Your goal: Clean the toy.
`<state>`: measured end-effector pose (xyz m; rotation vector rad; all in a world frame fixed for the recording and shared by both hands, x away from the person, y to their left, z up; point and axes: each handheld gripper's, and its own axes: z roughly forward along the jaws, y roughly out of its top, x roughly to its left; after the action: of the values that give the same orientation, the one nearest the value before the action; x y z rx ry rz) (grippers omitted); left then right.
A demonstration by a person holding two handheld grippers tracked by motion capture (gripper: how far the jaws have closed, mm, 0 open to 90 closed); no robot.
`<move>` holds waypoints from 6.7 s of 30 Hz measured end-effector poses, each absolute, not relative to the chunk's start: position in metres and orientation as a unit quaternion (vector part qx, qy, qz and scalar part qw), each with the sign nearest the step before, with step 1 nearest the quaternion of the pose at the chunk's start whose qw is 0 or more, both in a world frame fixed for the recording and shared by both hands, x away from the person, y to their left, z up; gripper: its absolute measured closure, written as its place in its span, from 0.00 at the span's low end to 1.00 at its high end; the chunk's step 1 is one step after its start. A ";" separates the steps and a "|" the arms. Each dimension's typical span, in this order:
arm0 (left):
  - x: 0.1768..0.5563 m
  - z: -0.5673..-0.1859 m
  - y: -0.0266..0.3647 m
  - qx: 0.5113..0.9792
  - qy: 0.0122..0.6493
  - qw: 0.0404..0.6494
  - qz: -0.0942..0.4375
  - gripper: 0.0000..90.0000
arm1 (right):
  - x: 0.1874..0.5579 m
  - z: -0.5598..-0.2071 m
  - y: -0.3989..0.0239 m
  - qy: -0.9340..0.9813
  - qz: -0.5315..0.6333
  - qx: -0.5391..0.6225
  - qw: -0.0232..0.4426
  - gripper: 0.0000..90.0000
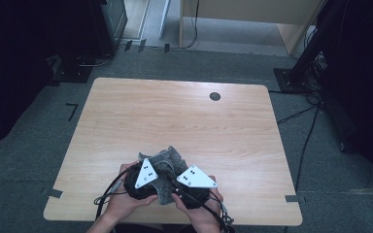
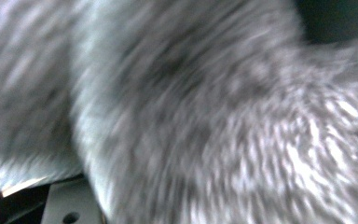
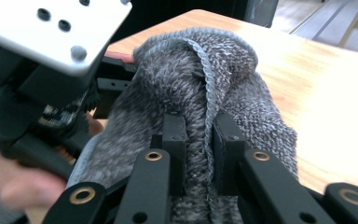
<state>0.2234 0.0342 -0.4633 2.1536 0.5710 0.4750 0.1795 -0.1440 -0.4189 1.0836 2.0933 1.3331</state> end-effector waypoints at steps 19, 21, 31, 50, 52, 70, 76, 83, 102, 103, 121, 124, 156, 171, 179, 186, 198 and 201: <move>0.224 -0.460 0.043 0.850 0.230 0.435 0.189 0.38 | 0.191 -0.421 -0.172 0.744 0.459 0.423 0.239 0.91; 0.225 -0.460 0.044 0.847 0.231 0.437 0.193 0.38 | 0.192 -0.419 -0.183 0.731 0.467 0.439 0.235 0.91; 0.220 -0.458 0.039 0.853 0.206 0.441 0.191 0.38 | 0.182 -0.417 -0.164 0.755 0.513 0.360 0.191 0.90; 0.224 -0.443 0.066 0.803 0.199 0.542 0.150 0.38 | 0.204 -0.441 -0.193 0.754 0.495 0.410 0.134 0.90; 0.226 -0.445 0.068 0.805 0.205 0.535 0.153 0.38 | 0.205 -0.438 -0.199 0.738 0.509 0.423 0.132 0.90; 0.227 -0.445 0.070 0.797 0.205 0.549 0.146 0.38 | 0.208 -0.441 -0.209 0.725 0.559 0.396 0.071 0.91; 0.224 -0.447 0.065 0.805 0.192 0.543 0.141 0.38 | 0.201 -0.423 -0.217 0.679 0.621 0.385 0.076 0.91; 0.227 -0.444 0.071 0.794 0.198 0.563 0.116 0.38 | 0.210 -0.444 -0.207 0.706 0.589 0.392 0.036 0.91; 0.228 -0.443 0.071 0.801 0.186 0.557 0.116 0.38 | 0.207 -0.445 -0.206 0.720 0.559 0.404 0.076 0.91; 0.227 -0.444 0.070 0.804 0.185 0.553 0.118 0.38 | 0.206 -0.439 -0.209 0.707 0.574 0.405 0.080 0.91; 0.225 -0.444 0.066 0.822 0.171 0.523 0.147 0.38 | 0.198 -0.431 -0.210 0.680 0.590 0.420 0.113 0.91; 0.225 -0.451 0.054 0.845 0.187 0.470 0.174 0.38 | 0.186 -0.413 -0.200 0.687 0.596 0.392 0.139 0.91; 0.218 -0.456 0.032 0.858 0.204 0.436 0.181 0.38 | 0.167 -0.406 -0.165 0.741 0.482 0.366 0.290 0.91; 0.220 -0.448 0.056 0.806 0.180 0.549 0.133 0.38 | 0.184 -0.405 -0.201 0.699 0.547 0.402 0.224 0.91; 0.224 -0.437 0.074 0.766 0.196 0.602 0.113 0.38 | 0.194 -0.434 -0.188 0.741 0.511 0.401 0.170 0.92; 0.223 -0.442 0.064 0.794 0.186 0.567 0.118 0.38 | 0.184 -0.409 -0.198 0.692 0.585 0.385 0.173 0.92; 0.230 -0.435 0.083 0.733 0.227 0.635 0.094 0.38 | 0.193 -0.439 -0.192 0.707 0.563 0.410 0.119 0.92; 0.231 -0.437 0.083 0.728 0.230 0.641 0.082 0.38 | 0.184 -0.436 -0.174 0.715 0.573 0.380 0.123 0.92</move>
<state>0.2306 0.0834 -0.4365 1.6588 0.5252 0.1877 0.1839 -0.1736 -0.4361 1.1094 2.0867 1.6716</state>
